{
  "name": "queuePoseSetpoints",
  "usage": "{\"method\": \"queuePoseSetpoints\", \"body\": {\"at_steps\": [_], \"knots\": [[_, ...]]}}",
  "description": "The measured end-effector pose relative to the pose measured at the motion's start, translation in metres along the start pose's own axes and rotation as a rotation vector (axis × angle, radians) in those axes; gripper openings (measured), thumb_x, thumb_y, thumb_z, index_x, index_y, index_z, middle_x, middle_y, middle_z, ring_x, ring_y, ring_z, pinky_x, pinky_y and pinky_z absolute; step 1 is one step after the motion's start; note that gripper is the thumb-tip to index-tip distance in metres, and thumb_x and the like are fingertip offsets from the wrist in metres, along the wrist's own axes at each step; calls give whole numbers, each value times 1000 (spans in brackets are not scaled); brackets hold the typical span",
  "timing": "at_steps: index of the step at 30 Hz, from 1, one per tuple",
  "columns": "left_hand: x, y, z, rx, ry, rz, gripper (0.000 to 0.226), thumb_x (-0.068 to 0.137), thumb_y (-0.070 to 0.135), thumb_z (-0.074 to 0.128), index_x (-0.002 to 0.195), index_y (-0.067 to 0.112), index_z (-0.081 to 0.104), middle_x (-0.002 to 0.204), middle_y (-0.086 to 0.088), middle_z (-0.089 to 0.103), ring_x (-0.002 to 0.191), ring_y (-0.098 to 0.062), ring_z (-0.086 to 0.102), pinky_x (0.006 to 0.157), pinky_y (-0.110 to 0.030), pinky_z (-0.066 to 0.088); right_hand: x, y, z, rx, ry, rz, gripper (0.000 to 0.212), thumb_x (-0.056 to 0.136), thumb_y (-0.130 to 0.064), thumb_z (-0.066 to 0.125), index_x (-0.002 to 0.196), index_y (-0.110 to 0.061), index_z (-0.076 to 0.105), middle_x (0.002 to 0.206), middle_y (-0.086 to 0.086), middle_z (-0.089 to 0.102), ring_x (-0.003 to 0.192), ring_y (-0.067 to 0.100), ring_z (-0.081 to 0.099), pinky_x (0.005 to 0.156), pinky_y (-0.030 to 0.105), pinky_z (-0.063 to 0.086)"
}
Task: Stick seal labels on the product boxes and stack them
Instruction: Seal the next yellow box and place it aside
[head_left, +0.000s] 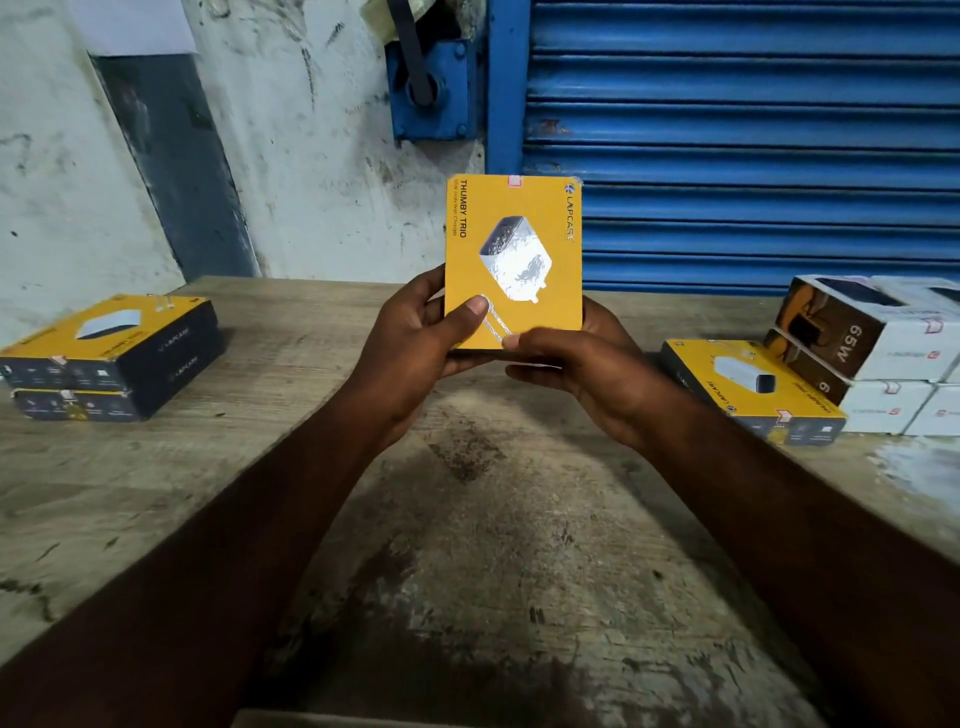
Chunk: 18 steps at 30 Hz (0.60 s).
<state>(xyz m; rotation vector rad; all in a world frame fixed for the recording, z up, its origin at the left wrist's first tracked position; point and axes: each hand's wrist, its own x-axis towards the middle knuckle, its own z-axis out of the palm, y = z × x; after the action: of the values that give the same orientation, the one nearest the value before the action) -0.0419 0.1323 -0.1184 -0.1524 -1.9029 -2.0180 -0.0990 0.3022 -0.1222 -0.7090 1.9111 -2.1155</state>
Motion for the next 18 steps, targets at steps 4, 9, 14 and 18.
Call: {"method": "queuePoseSetpoints", "body": {"at_steps": [4, 9, 14, 18], "knots": [[0, 0, 2, -7, 10, -7, 40, 99, 12, 59, 139, 11, 52, 119, -5, 73, 107, -25, 71, 91, -46, 58, 1, -1, 0, 27, 47, -3, 21, 96, -12, 64, 116, -15, 65, 118, 11, 73, 107, 28, 70, 87, 42, 61], [0, 0, 1, 2, 25, -20, 39, 100, 15, 59, 139, 11, 53, 120, -6, 72, 106, -24, 72, 89, -43, 60, 2, -2, -2, -47, -35, -5, 34, 97, -22, 65, 130, -15, 62, 118, 1, 74, 105, 17, 70, 85, 36, 58], [1, -2, 1, 34, 31, -12, 39, 100, 16, 59, 139, 13, 54, 120, -2, 72, 107, -20, 71, 88, -41, 60, 1, 0, -3, -146, -52, -41, 40, 93, -14, 70, 131, -15, 60, 119, 1, 74, 110, 20, 70, 86, 32, 55], [1, -4, 2, 55, 20, -7, 38, 102, 18, 57, 139, 15, 53, 123, -3, 70, 106, -21, 72, 87, -40, 60, 3, -1, -2, -160, -17, -48, 26, 99, -18, 61, 124, -14, 64, 110, 1, 73, 94, 15, 68, 80, 29, 55]]}}
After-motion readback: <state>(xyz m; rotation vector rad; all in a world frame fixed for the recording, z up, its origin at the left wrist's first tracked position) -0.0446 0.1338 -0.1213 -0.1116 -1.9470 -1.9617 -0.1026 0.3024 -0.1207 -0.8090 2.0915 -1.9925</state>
